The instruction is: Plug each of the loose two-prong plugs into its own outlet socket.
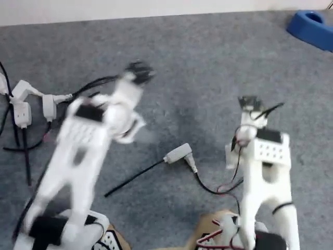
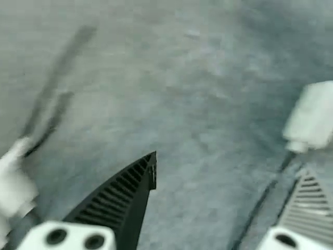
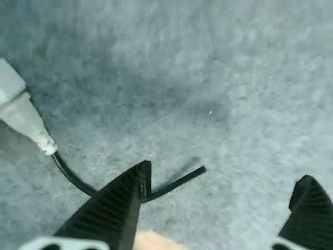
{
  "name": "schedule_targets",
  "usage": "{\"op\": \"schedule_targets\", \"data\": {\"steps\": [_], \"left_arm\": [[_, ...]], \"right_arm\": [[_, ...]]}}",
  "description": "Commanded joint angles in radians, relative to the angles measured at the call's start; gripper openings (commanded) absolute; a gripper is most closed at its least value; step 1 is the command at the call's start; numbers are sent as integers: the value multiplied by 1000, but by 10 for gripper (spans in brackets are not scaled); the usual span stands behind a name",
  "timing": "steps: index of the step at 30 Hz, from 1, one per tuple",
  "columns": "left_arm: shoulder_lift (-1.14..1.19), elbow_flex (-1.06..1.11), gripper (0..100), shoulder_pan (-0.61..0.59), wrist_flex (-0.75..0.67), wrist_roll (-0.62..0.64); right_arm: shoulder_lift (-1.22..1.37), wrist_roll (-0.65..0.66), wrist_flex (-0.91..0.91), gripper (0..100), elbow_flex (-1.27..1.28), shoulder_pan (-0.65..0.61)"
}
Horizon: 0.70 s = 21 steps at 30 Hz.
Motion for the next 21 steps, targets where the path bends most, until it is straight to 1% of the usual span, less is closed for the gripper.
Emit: {"op": "schedule_targets", "data": {"steps": [1, 3, 5, 8, 11, 14, 17, 21], "left_arm": [[331, -374, 386, 166, 124, 57], [421, -456, 386, 220, 155, 60], [507, -498, 386, 243, 175, 55], [630, -532, 385, 242, 173, 54], [717, -550, 356, 243, 180, 51], [751, -541, 343, 248, 181, 0], [753, -539, 344, 251, 183, 11], [751, -541, 344, 292, 238, 11]], "right_arm": [[-111, 14, -79, 396, 101, -33], [-131, 14, -101, 396, 134, -42], [-133, 14, -107, 396, 147, -39], [-133, 14, -107, 396, 153, -42], [-136, 14, -108, 396, 153, -44], [-134, 14, -108, 396, 153, -45], [-133, 15, -111, 396, 153, -45], [-133, 14, -131, 396, 154, -45]]}}
